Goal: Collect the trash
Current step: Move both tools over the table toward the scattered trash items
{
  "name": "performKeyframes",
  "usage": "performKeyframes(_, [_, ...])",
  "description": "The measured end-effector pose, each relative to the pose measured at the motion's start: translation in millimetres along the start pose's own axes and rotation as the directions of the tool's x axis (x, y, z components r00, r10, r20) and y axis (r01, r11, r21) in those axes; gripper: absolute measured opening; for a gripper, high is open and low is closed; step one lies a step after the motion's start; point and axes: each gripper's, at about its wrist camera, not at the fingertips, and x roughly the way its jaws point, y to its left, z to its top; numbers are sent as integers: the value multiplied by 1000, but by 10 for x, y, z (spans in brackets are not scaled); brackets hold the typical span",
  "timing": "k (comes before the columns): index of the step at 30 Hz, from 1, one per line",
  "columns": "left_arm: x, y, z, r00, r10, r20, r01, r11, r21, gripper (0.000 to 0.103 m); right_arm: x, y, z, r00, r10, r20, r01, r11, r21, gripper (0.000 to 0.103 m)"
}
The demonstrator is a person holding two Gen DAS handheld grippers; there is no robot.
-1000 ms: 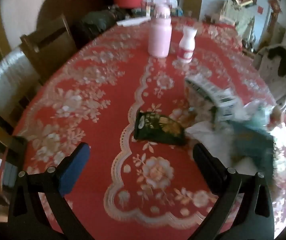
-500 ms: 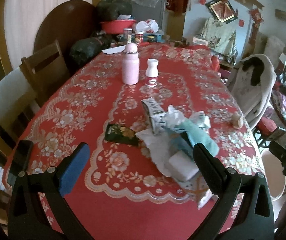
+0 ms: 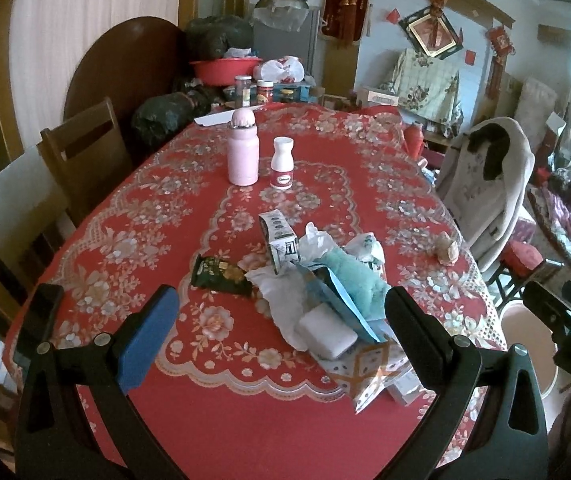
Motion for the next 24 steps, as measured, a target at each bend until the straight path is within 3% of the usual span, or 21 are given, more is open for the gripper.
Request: performKeyframes(24, [-62, -76, 70, 1000, -28, 9, 28, 1000, -9, 102, -101, -25, 18, 1000, -5, 9, 5, 1000, 5, 103])
